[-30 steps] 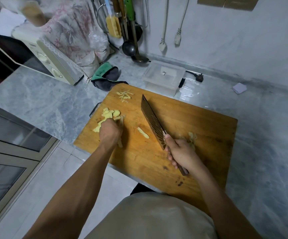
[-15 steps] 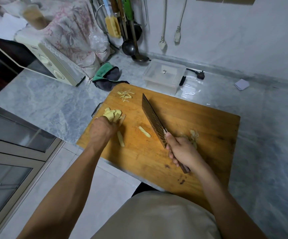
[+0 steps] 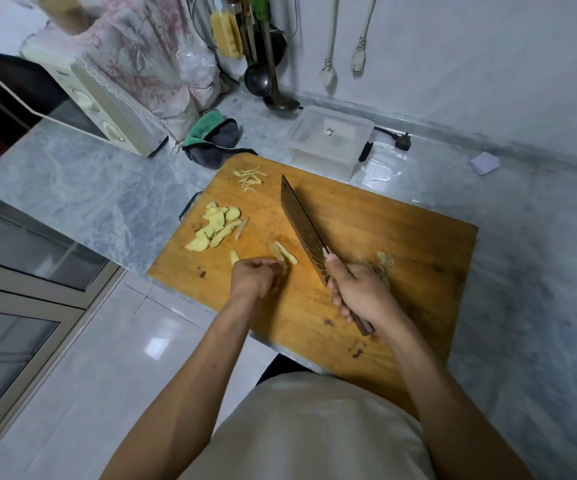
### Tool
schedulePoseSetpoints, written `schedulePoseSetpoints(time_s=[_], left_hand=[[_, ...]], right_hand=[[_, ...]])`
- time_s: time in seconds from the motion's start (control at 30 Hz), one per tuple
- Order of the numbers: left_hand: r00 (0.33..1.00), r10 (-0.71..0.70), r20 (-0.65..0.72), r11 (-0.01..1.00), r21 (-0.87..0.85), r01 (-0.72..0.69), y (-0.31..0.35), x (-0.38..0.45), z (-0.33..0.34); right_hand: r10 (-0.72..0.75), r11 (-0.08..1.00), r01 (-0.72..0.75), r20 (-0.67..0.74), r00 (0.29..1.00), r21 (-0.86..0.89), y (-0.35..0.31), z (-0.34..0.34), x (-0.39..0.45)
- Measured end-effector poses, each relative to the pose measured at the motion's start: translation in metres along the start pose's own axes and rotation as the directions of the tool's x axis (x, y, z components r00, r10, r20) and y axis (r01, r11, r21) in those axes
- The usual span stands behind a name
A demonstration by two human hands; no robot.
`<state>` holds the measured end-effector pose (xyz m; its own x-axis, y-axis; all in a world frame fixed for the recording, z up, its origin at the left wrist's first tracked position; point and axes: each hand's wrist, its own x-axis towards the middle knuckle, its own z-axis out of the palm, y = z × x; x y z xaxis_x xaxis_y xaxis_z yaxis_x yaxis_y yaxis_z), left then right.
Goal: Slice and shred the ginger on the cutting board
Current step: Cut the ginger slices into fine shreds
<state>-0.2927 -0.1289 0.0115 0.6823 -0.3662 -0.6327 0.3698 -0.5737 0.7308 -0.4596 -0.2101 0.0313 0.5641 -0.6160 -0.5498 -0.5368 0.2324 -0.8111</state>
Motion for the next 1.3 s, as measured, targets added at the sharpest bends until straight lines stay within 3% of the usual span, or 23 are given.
schedulePoseSetpoints(time_s=[0.13,0.3,0.63,1.0,1.07,1.13,1.23,1.3], left_hand=[[0.999,-0.022,-0.037,0.993,-0.117,0.018,-0.001,0.004,0.022],[0.998,-0.034,-0.058,0.999,-0.012,0.033,-0.008,0.010,0.019],[0.988,-0.025,-0.151,0.999,-0.047,0.018,0.003,0.025,0.013],[0.979,0.027,-0.202,0.999,-0.037,-0.035,0.003,0.031,0.024],[0.969,0.093,-0.229,0.996,0.013,-0.092,-0.002,0.033,0.026],[0.939,0.255,-0.232,0.965,0.124,-0.231,-0.012,0.032,0.028],[0.856,0.493,-0.153,0.829,0.381,-0.410,-0.021,0.024,0.028],[0.828,0.552,-0.094,0.762,0.460,-0.456,-0.022,0.021,0.026]], right_hand=[[-0.018,0.999,0.018,0.010,1.000,-0.039,-0.003,-0.003,-0.001],[-0.039,0.994,0.042,0.030,0.999,-0.103,-0.002,-0.007,0.003],[-0.088,0.963,0.094,0.036,0.995,-0.253,-0.003,-0.012,0.003],[-0.053,0.968,0.083,0.131,0.990,-0.238,0.003,-0.008,0.000],[-0.044,0.966,0.077,0.135,0.990,-0.246,0.003,-0.006,0.001],[-0.019,0.972,0.048,0.128,0.992,-0.228,0.003,-0.007,0.002],[0.008,0.979,0.018,0.125,0.992,-0.202,0.003,-0.010,0.005],[0.009,0.980,0.017,0.129,0.992,-0.198,0.003,-0.011,0.006]])
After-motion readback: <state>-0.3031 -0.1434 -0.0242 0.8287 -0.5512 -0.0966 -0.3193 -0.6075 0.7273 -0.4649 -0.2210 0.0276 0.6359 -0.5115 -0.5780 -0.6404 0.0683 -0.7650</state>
